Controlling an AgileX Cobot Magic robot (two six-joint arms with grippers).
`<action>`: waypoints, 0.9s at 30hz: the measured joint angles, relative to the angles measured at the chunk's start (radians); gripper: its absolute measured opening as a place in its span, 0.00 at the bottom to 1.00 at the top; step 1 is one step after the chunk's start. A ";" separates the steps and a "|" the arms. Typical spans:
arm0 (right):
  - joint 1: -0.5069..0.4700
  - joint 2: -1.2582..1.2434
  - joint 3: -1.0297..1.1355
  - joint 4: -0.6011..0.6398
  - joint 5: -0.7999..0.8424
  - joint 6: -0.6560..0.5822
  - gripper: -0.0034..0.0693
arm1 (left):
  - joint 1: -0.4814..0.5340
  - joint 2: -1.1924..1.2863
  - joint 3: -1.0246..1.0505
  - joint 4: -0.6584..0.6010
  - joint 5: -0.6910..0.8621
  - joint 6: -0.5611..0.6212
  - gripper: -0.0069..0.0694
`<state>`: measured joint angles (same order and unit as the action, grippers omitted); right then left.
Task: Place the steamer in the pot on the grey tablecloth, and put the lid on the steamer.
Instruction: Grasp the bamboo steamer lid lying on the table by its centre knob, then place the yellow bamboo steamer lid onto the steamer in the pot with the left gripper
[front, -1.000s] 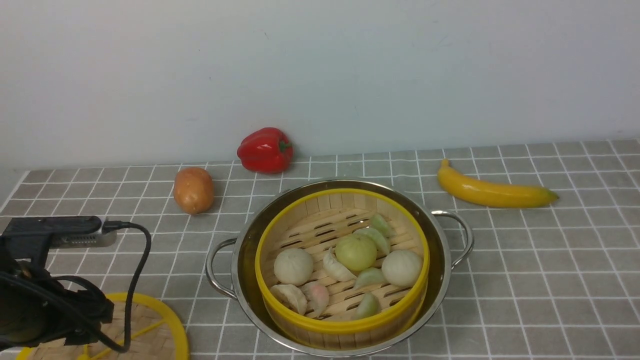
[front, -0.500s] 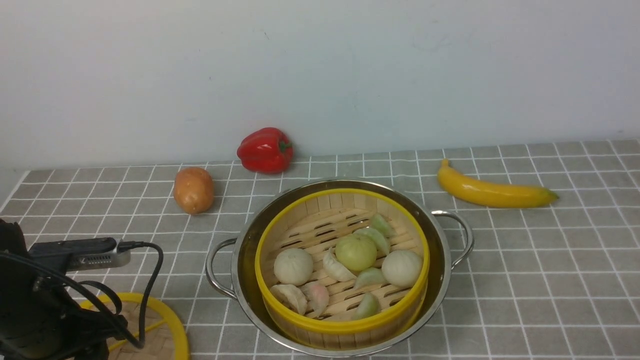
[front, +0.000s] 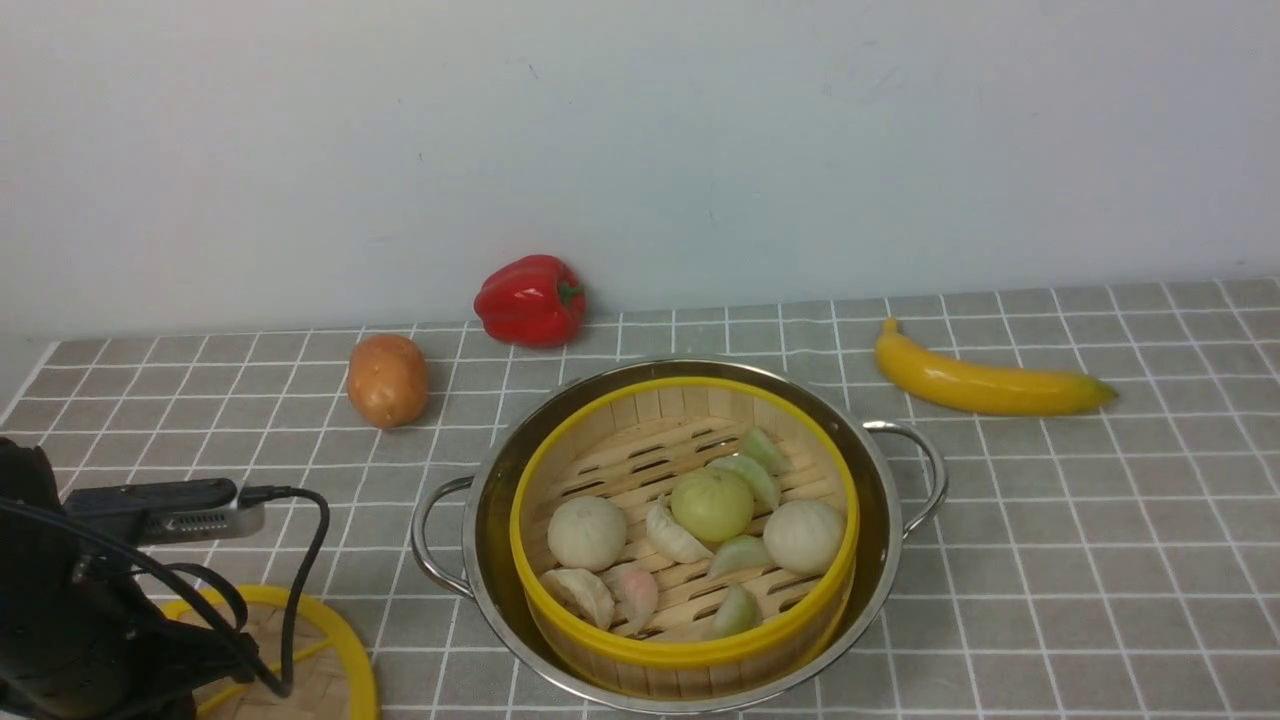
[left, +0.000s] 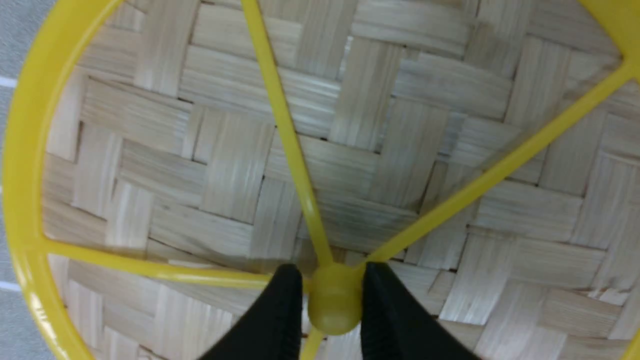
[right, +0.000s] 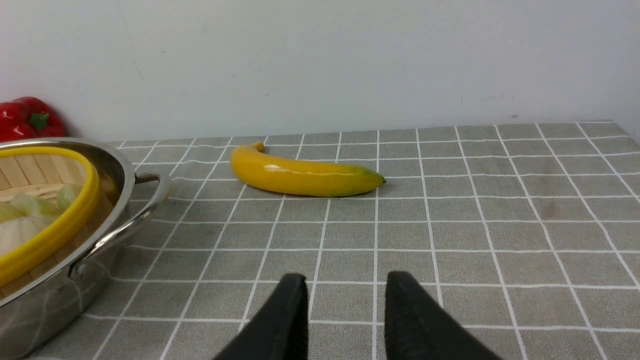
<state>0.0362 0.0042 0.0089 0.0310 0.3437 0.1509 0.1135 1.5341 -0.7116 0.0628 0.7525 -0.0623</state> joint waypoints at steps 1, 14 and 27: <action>0.000 0.000 0.000 0.000 0.000 0.000 0.38 | 0.000 0.007 -0.001 0.000 0.001 0.000 0.31; 0.000 0.000 0.000 0.000 0.000 0.001 0.38 | 0.000 -0.012 -0.011 -0.002 0.033 0.062 0.25; 0.000 0.000 0.000 0.001 0.000 0.001 0.38 | 0.000 -0.156 -0.269 0.000 0.255 0.214 0.25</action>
<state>0.0362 0.0042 0.0089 0.0319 0.3437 0.1519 0.1135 1.3783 -0.9806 0.0629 1.0079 0.1517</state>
